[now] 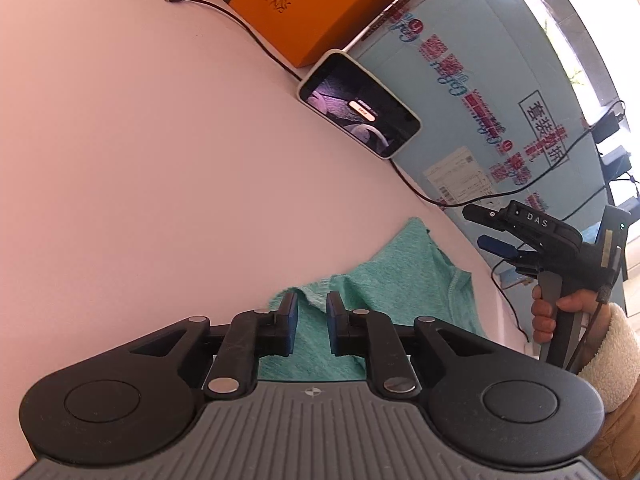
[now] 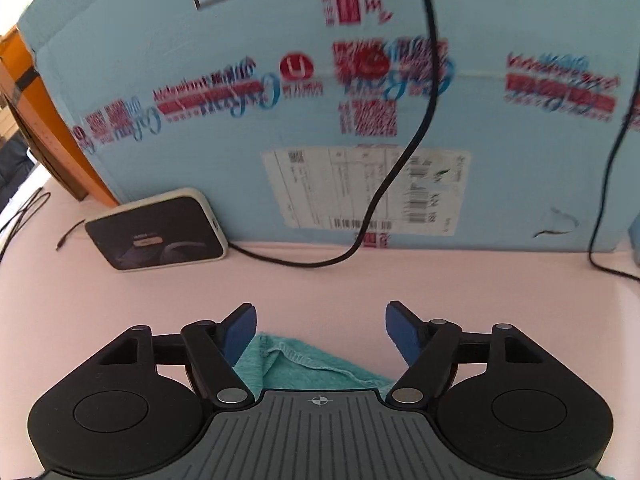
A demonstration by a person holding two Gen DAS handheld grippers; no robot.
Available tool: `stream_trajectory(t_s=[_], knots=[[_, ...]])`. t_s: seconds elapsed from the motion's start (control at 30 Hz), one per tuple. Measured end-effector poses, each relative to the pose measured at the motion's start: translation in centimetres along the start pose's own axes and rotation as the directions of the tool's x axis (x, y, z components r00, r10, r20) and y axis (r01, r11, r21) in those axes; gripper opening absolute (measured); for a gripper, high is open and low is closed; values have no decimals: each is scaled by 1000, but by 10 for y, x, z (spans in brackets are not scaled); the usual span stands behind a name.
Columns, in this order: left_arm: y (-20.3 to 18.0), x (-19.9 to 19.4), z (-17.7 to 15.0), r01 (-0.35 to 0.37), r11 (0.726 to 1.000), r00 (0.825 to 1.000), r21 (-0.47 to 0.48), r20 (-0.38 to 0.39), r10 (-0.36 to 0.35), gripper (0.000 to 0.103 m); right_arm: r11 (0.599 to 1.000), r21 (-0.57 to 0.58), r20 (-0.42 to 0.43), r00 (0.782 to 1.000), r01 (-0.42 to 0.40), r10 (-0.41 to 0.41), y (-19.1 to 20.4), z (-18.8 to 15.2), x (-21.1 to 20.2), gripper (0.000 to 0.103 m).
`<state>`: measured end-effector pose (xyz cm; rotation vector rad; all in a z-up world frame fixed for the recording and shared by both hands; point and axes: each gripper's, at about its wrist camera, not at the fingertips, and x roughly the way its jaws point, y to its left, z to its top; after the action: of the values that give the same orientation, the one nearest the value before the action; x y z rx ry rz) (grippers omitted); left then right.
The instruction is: Fold clothes
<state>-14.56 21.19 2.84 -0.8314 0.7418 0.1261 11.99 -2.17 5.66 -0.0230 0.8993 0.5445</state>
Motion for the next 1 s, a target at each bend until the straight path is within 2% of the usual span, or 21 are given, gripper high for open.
stream_trajectory(t_s=[0.07,0.1,0.13,0.2,0.27,0.33,0.43,0.5,0.53,0.6,0.77,0.83,0.9,1.0], knots=[[-8,0,0,17,999,1000,35,-10,-17,19,997,-11,8,997,-80,80,2,-9,-23,67],[-11,2,0,19,999,1000,46,-13,-18,21,992,-22,2,993,-122,122,5,-16,-33,55],[-13,3,0,19,999,1000,50,-15,-18,21,985,-49,-27,986,-168,166,12,-26,-41,48],[-14,7,0,18,999,1000,46,-16,-17,21,962,-100,-87,965,-256,248,28,-46,-57,25],[-12,8,1,30,999,999,35,-16,-30,21,947,-138,-126,954,-290,273,44,-68,-66,16],[-10,8,4,52,999,999,14,-18,-51,24,935,-162,-173,942,-316,288,59,-89,-71,14],[-5,13,5,65,998,997,-9,-33,-66,29,926,-117,-246,914,-358,322,72,-110,-63,14],[-2,14,4,64,998,997,-21,-35,-65,32,924,-108,-255,908,-367,331,81,-115,-61,14],[0,14,4,64,998,997,-30,-35,-65,33,924,-104,-258,907,-369,333,86,-116,-60,15],[4,16,3,66,996,997,-52,-38,-68,33,935,-95,-234,921,-341,312,91,-115,-57,18],[10,22,6,79,994,996,-82,-37,-82,35,934,-42,-257,907,-355,333,97,-113,-36,19],[10,24,8,74,994,996,-82,-38,-78,35,936,-49,-243,914,-347,326,100,-115,-34,15],[11,24,9,75,993,996,-86,-37,-78,35,935,-63,-223,918,-349,328,103,-117,-38,4],[15,25,11,82,991,996,-105,-35,-86,35,921,-123,-213,916,-370,340,105,-118,-55,1]])
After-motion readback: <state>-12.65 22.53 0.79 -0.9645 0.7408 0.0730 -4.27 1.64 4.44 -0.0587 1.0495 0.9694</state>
